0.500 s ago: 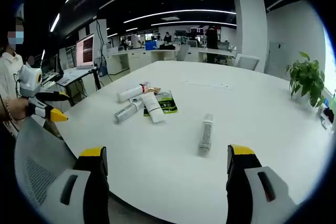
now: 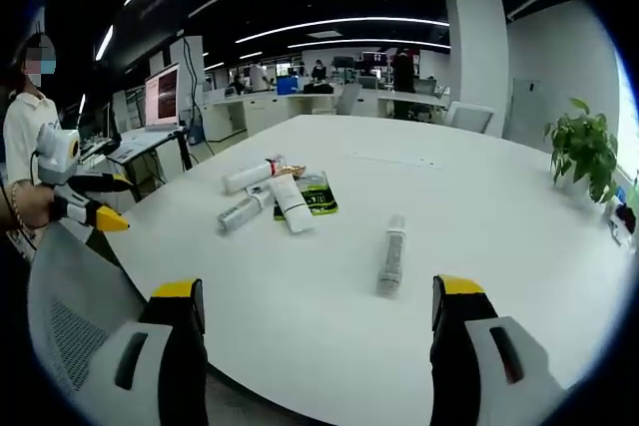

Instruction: Arrange the skincare products in the storage area until every visible bottle or jar stands upright without overlapping.

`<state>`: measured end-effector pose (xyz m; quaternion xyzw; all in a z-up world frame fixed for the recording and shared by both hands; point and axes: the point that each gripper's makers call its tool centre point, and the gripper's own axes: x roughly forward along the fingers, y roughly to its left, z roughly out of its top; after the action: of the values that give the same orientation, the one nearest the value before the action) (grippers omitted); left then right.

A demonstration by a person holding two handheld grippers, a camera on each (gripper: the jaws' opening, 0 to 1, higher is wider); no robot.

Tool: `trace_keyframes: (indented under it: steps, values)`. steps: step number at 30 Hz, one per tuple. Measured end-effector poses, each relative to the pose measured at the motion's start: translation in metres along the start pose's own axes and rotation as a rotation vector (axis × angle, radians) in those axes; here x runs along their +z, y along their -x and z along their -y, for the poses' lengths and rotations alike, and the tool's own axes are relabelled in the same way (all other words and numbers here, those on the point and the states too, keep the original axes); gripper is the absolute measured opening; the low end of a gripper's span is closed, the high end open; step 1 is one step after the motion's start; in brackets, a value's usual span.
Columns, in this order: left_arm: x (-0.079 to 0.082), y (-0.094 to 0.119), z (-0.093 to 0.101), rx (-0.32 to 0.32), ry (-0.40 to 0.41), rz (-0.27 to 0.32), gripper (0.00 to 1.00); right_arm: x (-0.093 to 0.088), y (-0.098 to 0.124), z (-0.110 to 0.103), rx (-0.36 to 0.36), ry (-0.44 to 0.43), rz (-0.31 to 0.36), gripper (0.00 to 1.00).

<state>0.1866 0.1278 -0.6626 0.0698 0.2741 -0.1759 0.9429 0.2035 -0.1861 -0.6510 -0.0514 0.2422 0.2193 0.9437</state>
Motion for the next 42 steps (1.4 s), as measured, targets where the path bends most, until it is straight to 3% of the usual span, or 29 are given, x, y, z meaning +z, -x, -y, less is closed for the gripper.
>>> trace_keyframes:
  steps: [27,34,42]
  values:
    - [-0.0014,-0.0004,0.0007,-0.009,0.006,-0.010,0.80,-0.0001,-0.0003,0.0015,-0.004,-0.005,0.002,0.95]
    - [0.0003,-0.0027,0.0024,-0.004,-0.060,-0.024,0.81,-0.0003,-0.0003,0.0031,-0.010,-0.011,0.003,0.95]
    - [0.0035,-0.0074,0.0033,-0.019,-0.044,-0.020,0.81,0.0000,0.0001,0.0041,-0.017,-0.015,0.003,0.95]
